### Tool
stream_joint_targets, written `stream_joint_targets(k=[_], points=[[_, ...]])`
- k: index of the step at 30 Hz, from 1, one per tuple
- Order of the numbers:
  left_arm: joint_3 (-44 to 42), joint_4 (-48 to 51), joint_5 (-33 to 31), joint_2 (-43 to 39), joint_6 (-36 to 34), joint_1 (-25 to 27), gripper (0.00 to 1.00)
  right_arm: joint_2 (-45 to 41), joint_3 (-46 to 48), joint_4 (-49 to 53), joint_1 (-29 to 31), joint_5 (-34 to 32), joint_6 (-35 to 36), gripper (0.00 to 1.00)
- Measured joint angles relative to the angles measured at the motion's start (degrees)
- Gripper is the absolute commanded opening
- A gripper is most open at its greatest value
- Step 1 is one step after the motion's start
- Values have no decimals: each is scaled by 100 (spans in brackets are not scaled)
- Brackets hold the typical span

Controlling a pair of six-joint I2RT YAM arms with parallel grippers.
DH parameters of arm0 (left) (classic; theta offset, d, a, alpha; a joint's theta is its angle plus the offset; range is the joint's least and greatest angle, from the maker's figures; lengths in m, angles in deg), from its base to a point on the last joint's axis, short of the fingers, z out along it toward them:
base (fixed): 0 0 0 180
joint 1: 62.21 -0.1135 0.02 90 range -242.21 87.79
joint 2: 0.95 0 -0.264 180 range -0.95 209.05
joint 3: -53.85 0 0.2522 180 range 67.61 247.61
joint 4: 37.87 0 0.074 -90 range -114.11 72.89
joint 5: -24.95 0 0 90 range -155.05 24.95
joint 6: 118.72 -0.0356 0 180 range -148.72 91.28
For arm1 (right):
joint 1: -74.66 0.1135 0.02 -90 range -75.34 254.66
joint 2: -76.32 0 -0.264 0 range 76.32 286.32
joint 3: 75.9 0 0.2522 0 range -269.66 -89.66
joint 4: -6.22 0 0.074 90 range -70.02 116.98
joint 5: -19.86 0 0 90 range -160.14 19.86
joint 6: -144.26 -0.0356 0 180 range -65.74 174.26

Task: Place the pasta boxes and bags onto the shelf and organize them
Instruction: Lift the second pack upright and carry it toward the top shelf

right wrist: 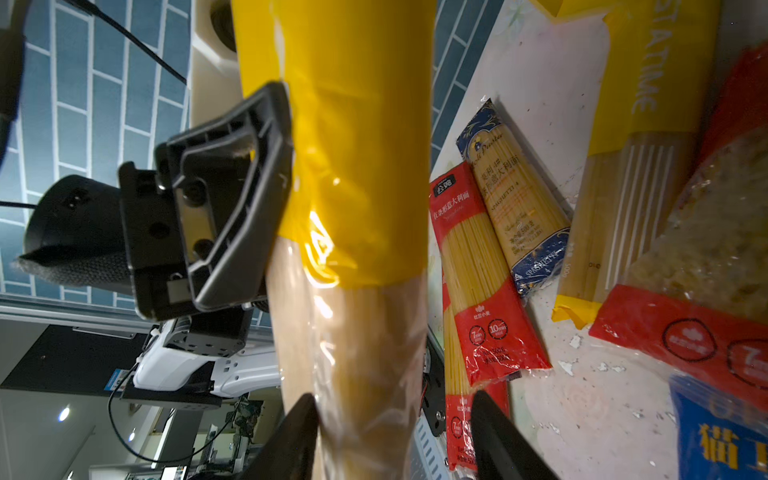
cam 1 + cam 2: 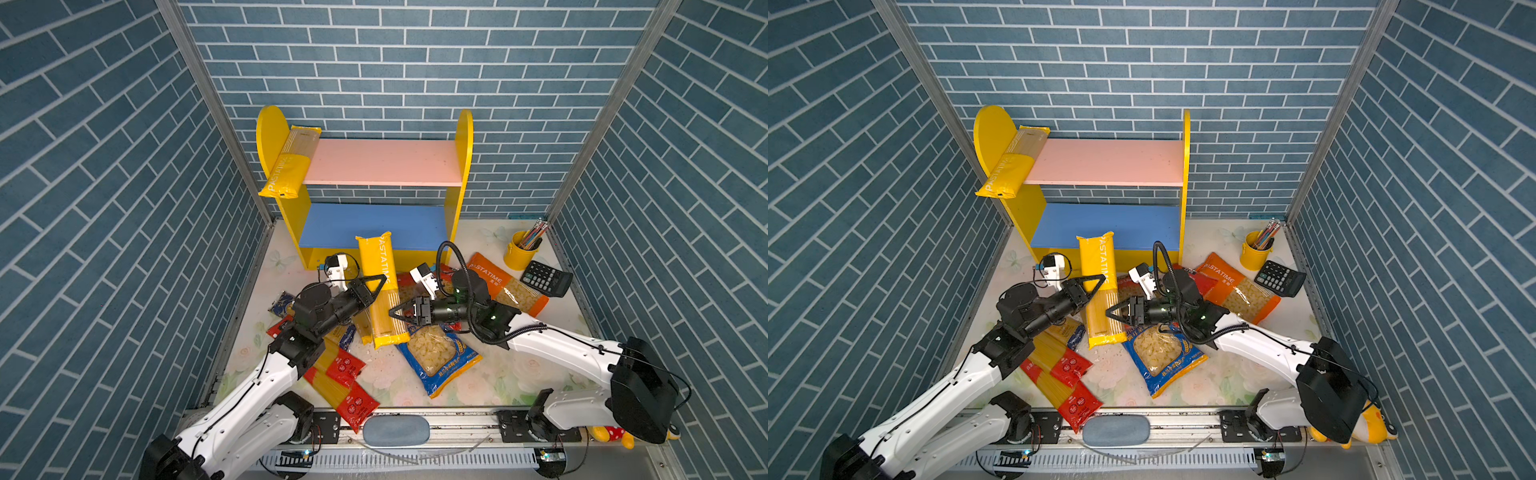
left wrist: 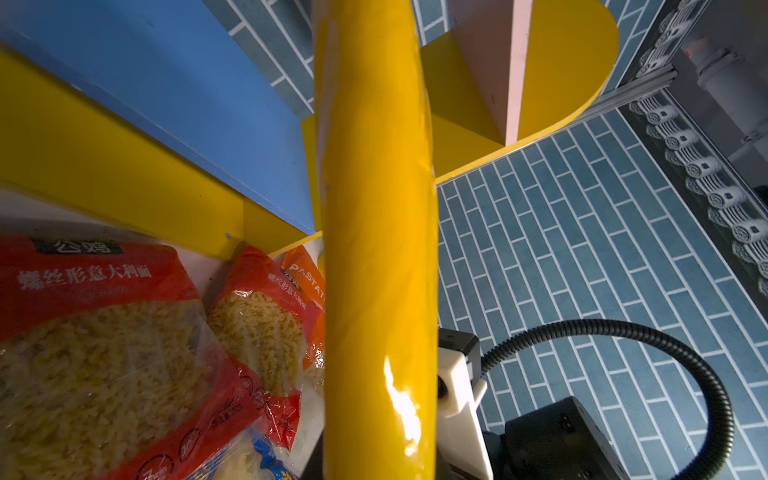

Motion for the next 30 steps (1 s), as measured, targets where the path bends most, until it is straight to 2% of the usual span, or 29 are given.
stream_joint_targets(k=[11, 14, 17, 20, 23, 25, 30], points=[[1303, 361, 507, 398, -435, -345, 11, -11, -603, -376, -33, 302, 114, 48], [1635, 356, 595, 590, -511, -404, 12, -13, -723, -573, -37, 280, 114, 35], [1932, 334, 706, 807, -531, -520, 17, 4, -905, -651, -63, 179, 17, 22], [2286, 308, 848, 986, -527, -754, 30, 199, -1333, -610, -101, 131, -109, 16], [2739, 267, 918, 1167, -363, -1078, 52, 522, -1996, -479, -101, 109, -85, 13], [3032, 201, 953, 1241, -278, -1329, 70, 791, -2562, -208, -103, 83, -83, 12], [3294, 157, 1016, 1176, -74, -1915, 92, 1537, -4087, 697, -105, -2, -133, 8]])
